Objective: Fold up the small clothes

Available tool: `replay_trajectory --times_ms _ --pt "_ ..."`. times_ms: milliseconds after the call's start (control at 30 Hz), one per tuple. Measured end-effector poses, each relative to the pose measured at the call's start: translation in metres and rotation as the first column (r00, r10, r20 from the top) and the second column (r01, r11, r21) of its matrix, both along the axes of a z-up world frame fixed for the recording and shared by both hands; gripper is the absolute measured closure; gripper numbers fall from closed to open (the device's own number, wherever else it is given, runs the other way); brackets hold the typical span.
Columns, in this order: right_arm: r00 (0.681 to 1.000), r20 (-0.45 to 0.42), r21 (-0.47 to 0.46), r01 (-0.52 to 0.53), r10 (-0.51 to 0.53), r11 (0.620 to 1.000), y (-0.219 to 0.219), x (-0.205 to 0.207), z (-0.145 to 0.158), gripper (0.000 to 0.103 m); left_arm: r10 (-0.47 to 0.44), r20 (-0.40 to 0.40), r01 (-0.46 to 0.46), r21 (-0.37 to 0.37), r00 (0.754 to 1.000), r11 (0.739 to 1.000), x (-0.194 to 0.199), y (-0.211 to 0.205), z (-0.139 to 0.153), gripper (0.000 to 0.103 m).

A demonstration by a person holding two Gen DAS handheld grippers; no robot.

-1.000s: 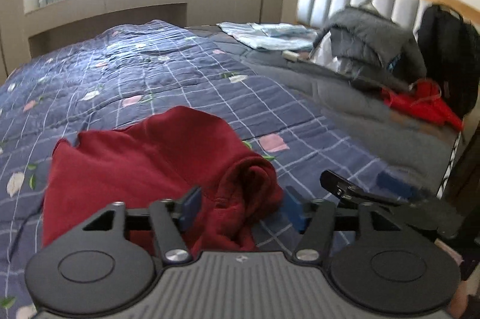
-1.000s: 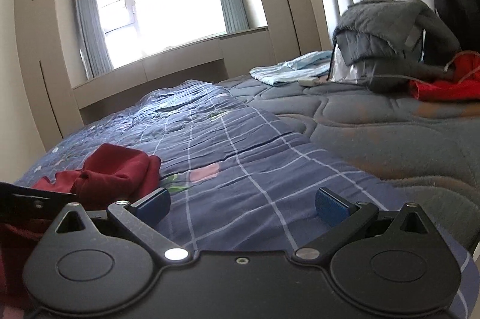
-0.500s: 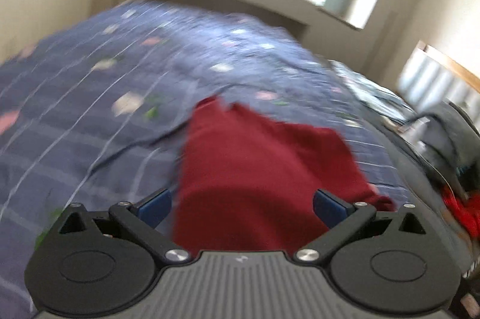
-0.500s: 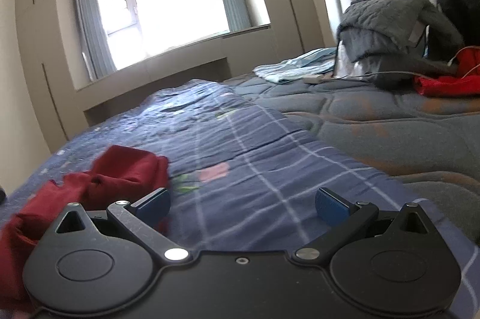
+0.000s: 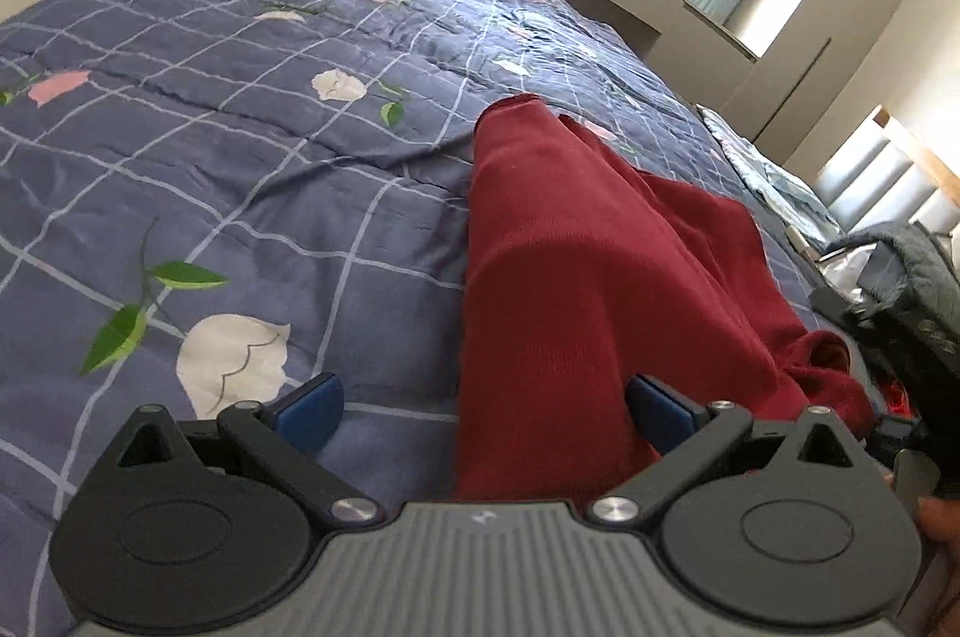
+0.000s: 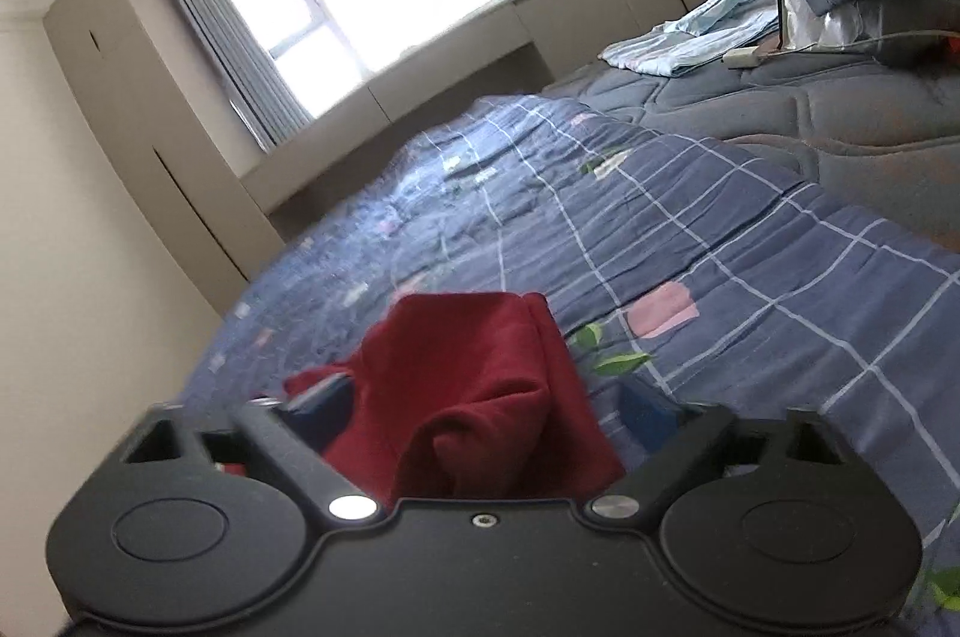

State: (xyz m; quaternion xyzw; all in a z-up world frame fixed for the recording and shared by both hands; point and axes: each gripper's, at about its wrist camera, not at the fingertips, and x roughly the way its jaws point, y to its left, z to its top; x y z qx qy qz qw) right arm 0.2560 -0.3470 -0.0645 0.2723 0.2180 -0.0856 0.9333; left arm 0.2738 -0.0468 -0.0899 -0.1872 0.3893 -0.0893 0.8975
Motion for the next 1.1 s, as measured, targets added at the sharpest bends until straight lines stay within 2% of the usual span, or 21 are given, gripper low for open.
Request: replay_trajectory --times_ms 33,67,167,333,467,533,600,667,733,800,900,1000,1033,1100 --pt "1.000 -0.012 0.001 0.000 0.000 1.000 0.001 -0.001 -0.002 0.044 -0.004 0.002 0.004 0.003 1.000 1.000 -0.001 0.000 0.000 0.001" --pt "1.000 -0.013 0.012 -0.004 0.005 1.000 0.000 -0.004 -0.006 0.067 -0.008 0.003 0.008 0.003 1.000 1.000 -0.001 0.000 0.000 0.001" --pt "1.000 -0.014 0.010 -0.002 0.002 1.000 -0.005 -0.018 -0.014 0.081 -0.015 0.003 0.015 -0.007 1.000 1.000 -0.002 0.003 0.000 0.001" --pt "1.000 -0.021 -0.026 -0.022 0.021 0.999 -0.007 -0.030 -0.029 0.083 -0.035 0.015 0.035 0.021 0.999 0.999 -0.006 0.001 -0.002 0.002" --pt "0.999 -0.021 -0.163 -0.037 0.034 0.986 0.009 -0.030 -0.031 0.083 -0.042 0.018 0.040 0.065 0.999 0.997 -0.009 -0.003 0.000 0.002" --pt "1.000 -0.016 -0.189 -0.023 0.020 0.982 0.013 -0.034 -0.027 0.078 -0.036 0.014 0.035 0.068 0.999 0.997 -0.011 -0.003 0.005 0.001" --pt "1.000 0.001 -0.222 0.002 -0.002 0.975 0.017 -0.041 -0.019 0.062 -0.019 0.029 0.017 0.059 0.999 0.998 -0.013 -0.002 0.013 0.001" --pt "0.999 0.034 -0.248 0.007 0.002 0.969 0.021 -0.048 -0.009 0.055 0.000 0.068 -0.003 0.047 0.998 0.999 -0.015 0.001 0.019 0.001" --pt "0.997 0.072 -0.280 0.002 0.019 0.960 0.028 -0.053 0.001 0.042 0.018 0.113 -0.022 0.032 0.993 0.999 -0.014 0.001 0.026 0.000" --pt "0.993 0.096 -0.316 -0.036 0.069 0.948 0.037 -0.055 0.008 0.025 0.039 0.118 -0.042 0.027 0.992 0.999 -0.009 0.000 0.029 0.000" --pt "0.991 0.059 -0.365 -0.087 0.117 0.927 0.050 -0.052 0.006 0.023 0.066 0.063 -0.069 0.056 0.996 0.996 0.003 -0.005 0.025 0.000" --pt "0.995 -0.033 -0.419 -0.097 0.092 0.903 0.057 -0.051 -0.009 0.023 0.062 0.003 -0.062 0.119 0.998 0.991 0.006 -0.009 0.015 0.001" --pt "0.995 -0.055 -0.430 -0.094 0.078 0.898 0.058 -0.051 -0.014 0.021 0.062 -0.001 -0.061 0.121 0.998 0.991 0.004 -0.008 0.012 0.001" --pt "0.995 -0.081 -0.441 -0.087 0.056 0.893 0.055 -0.056 -0.023 0.012 0.062 -0.009 -0.061 0.096 0.998 0.994 -0.001 -0.004 0.006 0.001"
